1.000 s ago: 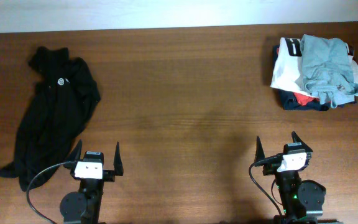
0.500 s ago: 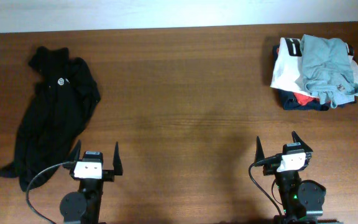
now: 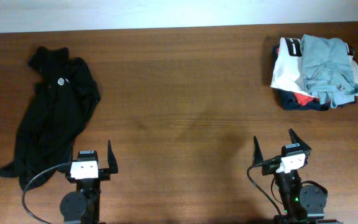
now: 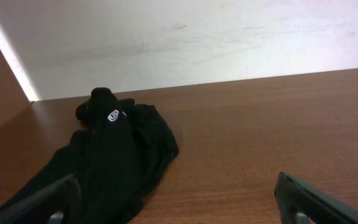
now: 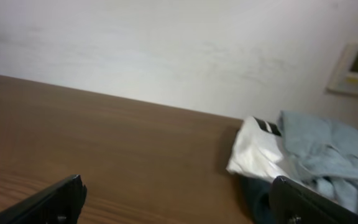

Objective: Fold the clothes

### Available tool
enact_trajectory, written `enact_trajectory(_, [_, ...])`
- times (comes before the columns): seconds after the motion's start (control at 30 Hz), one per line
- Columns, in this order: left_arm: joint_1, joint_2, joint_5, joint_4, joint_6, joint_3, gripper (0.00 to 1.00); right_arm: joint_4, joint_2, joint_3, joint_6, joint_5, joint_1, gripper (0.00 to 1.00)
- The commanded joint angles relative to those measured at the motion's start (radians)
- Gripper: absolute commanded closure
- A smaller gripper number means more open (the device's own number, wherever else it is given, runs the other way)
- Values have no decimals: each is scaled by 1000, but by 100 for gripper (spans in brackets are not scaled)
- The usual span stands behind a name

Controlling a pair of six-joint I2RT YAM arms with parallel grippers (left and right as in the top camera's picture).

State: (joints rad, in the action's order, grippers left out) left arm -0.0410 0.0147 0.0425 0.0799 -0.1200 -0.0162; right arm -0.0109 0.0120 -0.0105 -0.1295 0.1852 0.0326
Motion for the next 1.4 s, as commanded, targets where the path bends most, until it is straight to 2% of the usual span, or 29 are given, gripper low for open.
enact_trajectory(0.0, [-4,-8,9,-1,-17,6,1,-20,-8,5,14,66,-6,1])
enact_trajectory(0.2, [-4,-8,-183,-77,-16,6,1,-20,1,-5,88,72,-6,1])
enact_trajectory(0.33, [-4,-4,-203,-87,9,-4,1,-20,50,-47,93,92,-6,1])
enact_trajectory(0.6, [-4,148,-203,-79,41,-142,1,-19,372,-277,89,118,-6,1])
enact_trajectory(0.8, [-4,411,-204,-14,40,-369,1,72,715,-579,89,235,-6,2])
enact_trajectory(1.03, [-4,796,-216,101,35,-705,1,360,1065,-976,18,253,-6,2])
enact_trajectory(1.2, [-3,1148,-281,374,-1,-1070,1,588,1281,-1218,3,259,-6,2])
enact_trajectory(1.37, [-3,1405,-379,581,-13,-1334,1,606,1384,-1265,90,293,-6,2])
